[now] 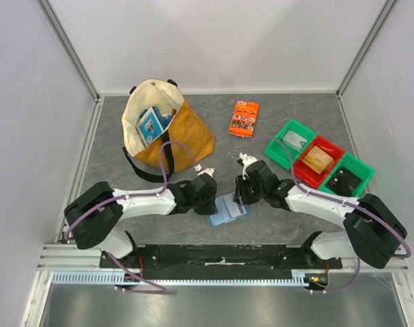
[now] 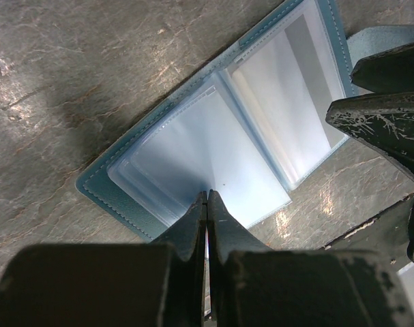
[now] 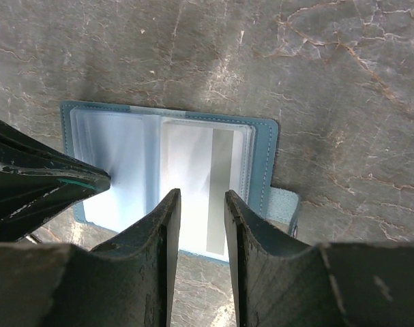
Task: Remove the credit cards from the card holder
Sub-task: Remove the credit card from the card holder.
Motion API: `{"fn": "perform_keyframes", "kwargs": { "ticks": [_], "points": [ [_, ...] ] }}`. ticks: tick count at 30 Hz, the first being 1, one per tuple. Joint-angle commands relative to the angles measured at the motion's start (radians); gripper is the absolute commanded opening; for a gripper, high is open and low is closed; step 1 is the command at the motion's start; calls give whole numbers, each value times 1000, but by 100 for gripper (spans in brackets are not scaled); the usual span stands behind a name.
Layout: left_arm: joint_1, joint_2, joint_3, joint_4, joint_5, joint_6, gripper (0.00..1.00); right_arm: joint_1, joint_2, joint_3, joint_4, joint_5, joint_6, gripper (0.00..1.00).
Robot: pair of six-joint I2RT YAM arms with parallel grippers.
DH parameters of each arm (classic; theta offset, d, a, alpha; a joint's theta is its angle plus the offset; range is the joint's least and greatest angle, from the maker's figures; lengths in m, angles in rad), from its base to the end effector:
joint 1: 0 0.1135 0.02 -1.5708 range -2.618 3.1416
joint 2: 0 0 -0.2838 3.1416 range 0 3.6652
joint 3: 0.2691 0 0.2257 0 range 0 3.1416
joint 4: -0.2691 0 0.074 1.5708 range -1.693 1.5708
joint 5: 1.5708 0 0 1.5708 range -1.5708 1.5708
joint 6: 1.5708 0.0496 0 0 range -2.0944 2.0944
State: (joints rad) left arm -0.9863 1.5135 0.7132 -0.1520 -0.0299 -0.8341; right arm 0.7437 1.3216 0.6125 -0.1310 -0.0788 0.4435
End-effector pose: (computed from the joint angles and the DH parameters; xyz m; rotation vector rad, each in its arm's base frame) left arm 0.1502 -0.2244 0.1818 0.1900 2.6586 -0.6480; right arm 0.1715 0.1631 0.2005 -0.4125 2.4744 0.6186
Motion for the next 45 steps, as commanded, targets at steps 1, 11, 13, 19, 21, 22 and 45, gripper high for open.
{"fn": "perform_keyframes", "kwargs": {
  "ticks": [1,11,13,19,21,22,45],
  "points": [
    [-9,14,3,-61,-33,-3,3,5,-12,32,2,16,-11,39],
    [-11,17,2,-61,-33,-2,3,6,60,24,5,42,-11,39],
    [-11,17,5,-61,-31,-2,3,6,70,24,8,42,-14,39],
    [-9,20,3,-61,-31,0,2,6,65,26,14,16,-12,33],
    [-11,19,3,-61,-30,0,2,6,67,27,16,7,-12,33],
    [-11,20,3,-61,-30,0,3,6,71,27,18,5,-12,33],
    [-12,11,-3,-61,-36,1,2,6,19,38,-16,50,8,33]
  ]
}}
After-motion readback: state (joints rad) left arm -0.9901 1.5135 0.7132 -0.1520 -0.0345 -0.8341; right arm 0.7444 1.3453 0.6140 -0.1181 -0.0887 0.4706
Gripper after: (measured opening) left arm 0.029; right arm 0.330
